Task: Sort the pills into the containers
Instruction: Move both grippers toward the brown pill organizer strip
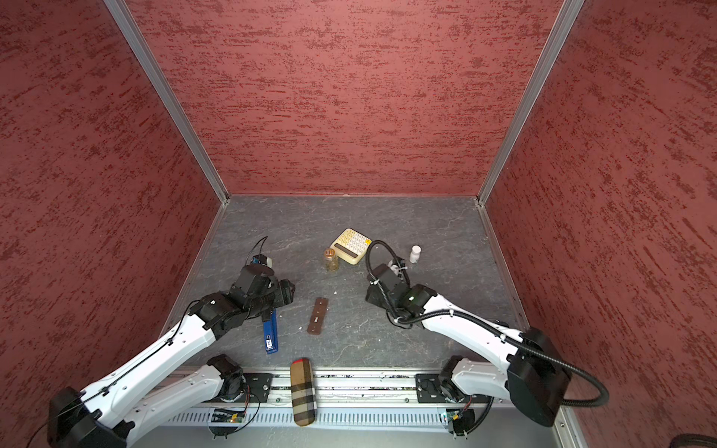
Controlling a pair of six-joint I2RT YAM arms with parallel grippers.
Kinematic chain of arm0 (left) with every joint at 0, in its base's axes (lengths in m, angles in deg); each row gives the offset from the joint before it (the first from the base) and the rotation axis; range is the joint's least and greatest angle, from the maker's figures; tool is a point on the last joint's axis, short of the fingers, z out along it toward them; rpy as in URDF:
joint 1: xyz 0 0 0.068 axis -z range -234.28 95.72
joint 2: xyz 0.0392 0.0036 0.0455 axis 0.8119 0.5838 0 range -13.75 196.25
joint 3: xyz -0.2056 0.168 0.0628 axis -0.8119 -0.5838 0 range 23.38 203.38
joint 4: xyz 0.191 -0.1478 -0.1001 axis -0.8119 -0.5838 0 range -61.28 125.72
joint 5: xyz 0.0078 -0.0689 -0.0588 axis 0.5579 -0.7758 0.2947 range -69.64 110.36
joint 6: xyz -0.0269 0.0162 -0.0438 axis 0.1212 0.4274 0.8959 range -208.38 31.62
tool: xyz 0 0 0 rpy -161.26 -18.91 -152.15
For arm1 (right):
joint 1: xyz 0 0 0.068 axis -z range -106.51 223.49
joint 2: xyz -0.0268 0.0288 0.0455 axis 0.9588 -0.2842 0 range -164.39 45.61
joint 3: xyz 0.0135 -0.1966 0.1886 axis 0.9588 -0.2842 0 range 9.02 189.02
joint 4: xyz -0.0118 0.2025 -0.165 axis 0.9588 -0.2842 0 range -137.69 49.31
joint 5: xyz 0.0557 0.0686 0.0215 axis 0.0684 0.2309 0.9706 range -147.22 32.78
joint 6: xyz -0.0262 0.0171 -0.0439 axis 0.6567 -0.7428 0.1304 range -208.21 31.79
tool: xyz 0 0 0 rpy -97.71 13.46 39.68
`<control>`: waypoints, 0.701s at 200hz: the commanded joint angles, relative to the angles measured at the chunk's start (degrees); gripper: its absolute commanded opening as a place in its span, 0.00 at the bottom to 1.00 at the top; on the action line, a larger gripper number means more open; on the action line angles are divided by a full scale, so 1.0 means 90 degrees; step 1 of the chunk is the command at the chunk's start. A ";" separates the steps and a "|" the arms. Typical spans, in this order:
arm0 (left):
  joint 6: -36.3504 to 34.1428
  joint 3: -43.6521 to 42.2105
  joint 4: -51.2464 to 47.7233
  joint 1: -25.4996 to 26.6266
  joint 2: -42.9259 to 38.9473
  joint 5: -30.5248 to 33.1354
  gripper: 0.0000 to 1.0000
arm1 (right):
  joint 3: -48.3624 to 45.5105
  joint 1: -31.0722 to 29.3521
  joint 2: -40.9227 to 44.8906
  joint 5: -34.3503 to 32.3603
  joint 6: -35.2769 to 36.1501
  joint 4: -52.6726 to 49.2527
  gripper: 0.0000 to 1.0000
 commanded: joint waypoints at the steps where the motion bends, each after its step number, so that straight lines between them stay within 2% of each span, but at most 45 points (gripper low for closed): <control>1: 0.0405 -0.0019 -0.0513 0.0097 -0.0292 0.0081 0.78 | 0.0720 -0.0625 -0.0660 -0.0451 -0.0866 -0.0468 0.62; 28: 0.0569 -0.0078 -0.0842 0.0113 -0.0731 0.0102 0.78 | 0.1885 -0.1494 -0.1840 -0.0774 -0.1200 -0.0938 0.62; 49: 0.0824 -0.0078 -0.1202 0.0121 -0.1237 0.0265 0.78 | 0.2594 -0.1817 -0.2591 -0.0717 -0.1290 -0.1174 0.63; 87: 0.1067 -0.0182 -0.1411 0.0128 -0.2412 0.0641 0.78 | 0.3307 -0.2052 -0.3411 -0.0346 -0.1332 -0.1256 0.64; 140: 0.1098 -0.0126 -0.1668 0.0117 -0.2916 0.1045 0.79 | 0.3815 -0.2084 -0.4138 0.0033 -0.1241 -0.1385 0.67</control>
